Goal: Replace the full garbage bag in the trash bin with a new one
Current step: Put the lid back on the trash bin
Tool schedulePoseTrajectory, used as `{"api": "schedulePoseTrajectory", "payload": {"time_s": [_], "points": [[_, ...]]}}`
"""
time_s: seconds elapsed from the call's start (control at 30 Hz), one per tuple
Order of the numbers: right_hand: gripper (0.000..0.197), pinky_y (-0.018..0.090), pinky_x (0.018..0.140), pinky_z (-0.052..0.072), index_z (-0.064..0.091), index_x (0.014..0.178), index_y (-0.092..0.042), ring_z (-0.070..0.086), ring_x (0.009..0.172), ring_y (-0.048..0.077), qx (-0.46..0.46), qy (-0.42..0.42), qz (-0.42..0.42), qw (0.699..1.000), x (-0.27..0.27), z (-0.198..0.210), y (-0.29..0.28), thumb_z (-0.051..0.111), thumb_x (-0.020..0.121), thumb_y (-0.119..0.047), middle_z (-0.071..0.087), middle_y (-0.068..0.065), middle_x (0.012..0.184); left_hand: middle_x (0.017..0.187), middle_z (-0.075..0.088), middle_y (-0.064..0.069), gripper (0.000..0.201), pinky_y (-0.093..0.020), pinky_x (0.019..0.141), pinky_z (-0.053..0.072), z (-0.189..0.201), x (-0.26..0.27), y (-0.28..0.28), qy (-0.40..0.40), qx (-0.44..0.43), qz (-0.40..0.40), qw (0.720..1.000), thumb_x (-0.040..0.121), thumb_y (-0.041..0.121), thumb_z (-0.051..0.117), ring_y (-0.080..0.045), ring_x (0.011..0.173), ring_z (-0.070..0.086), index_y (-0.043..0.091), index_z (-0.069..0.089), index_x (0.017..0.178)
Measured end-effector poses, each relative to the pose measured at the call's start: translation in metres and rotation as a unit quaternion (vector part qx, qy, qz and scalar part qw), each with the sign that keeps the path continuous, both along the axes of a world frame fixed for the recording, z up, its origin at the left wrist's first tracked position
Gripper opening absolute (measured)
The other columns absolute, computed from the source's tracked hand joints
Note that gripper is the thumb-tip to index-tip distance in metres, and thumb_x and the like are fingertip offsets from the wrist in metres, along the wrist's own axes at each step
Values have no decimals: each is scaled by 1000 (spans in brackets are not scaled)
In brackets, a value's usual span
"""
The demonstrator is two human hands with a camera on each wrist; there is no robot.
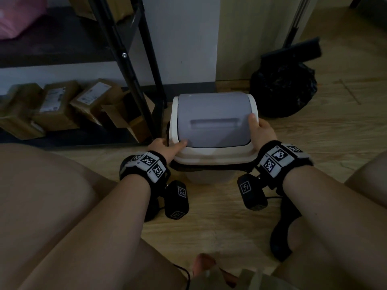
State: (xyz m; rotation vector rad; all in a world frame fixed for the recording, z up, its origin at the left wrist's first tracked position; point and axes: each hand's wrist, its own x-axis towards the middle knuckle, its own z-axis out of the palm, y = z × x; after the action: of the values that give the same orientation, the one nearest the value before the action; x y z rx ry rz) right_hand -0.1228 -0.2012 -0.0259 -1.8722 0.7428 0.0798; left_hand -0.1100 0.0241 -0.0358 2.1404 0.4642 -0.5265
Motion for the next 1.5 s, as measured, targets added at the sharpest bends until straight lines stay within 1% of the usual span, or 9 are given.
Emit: {"api": "schedulePoseTrajectory", "payload": {"time_s": [0.13,0.33,0.6,0.7,0.83,0.93,1.13,1.3,1.5], "points": [[53,32,92,36,43,139,-19,48,124,31,-14,10,7,1000,-2,-1,0,29,97,-49,50,12,138,122,62,-11,75,-45,98,49,-5,1,1,24,-20,27,999,70,61,63,-31,110,59,11,56,125],[53,35,100,38,43,139,-18,49,125,31,-19,17,1,1000,-1,-2,2,29,97,-48,51,11,138,124,59,-11,68,-44,101,47,-7,2,2,49,-69,63,994,75,50,67,-30,111,58,11,53,129],[55,36,94,39,40,141,-19,50,122,33,-14,17,2,1000,-3,-9,3,29,96,-50,52,13,136,120,63,-13,86,-44,97,51,-16,1,0,27,-21,13,999,60,66,59,-32,108,61,9,56,124],[54,34,90,37,41,140,-19,50,122,33,-8,18,-7,1000,-2,-9,3,30,96,-50,51,13,136,125,61,-14,76,-42,99,49,-7,0,-2,31,-4,3,1000,72,57,62,-32,112,59,8,53,129],[57,39,106,34,29,146,-24,40,132,34,-24,-2,1,1000,6,0,4,35,94,-48,37,11,149,137,51,-13,67,-36,100,43,5,10,-10,-57,28,-24,998,82,38,64,-31,123,51,12,40,138],[58,37,108,32,21,149,-26,37,135,33,-68,-43,32,996,17,10,2,35,97,-44,32,13,152,151,34,-10,67,-33,111,31,21,23,-15,-141,27,-54,988,91,35,53,-28,137,36,16,24,148],[44,25,112,26,38,144,-19,39,137,24,-96,-75,82,989,36,13,-6,34,101,-25,41,7,149,157,26,-6,51,-27,116,18,25,52,-11,-166,68,-121,976,101,26,31,-23,143,28,20,20,150],[40,20,98,32,49,136,-26,48,128,24,-69,-94,51,992,36,5,-8,36,99,-25,54,5,138,153,34,-5,48,-27,115,21,21,62,-9,-183,69,-111,974,100,24,34,-23,141,32,21,29,147],[40,33,104,44,55,131,-24,56,118,24,-59,-89,47,993,44,12,-13,39,95,-16,60,7,131,150,40,-4,47,-30,115,25,17,66,-5,-181,59,-100,977,98,26,37,-21,137,38,25,33,145]]}}
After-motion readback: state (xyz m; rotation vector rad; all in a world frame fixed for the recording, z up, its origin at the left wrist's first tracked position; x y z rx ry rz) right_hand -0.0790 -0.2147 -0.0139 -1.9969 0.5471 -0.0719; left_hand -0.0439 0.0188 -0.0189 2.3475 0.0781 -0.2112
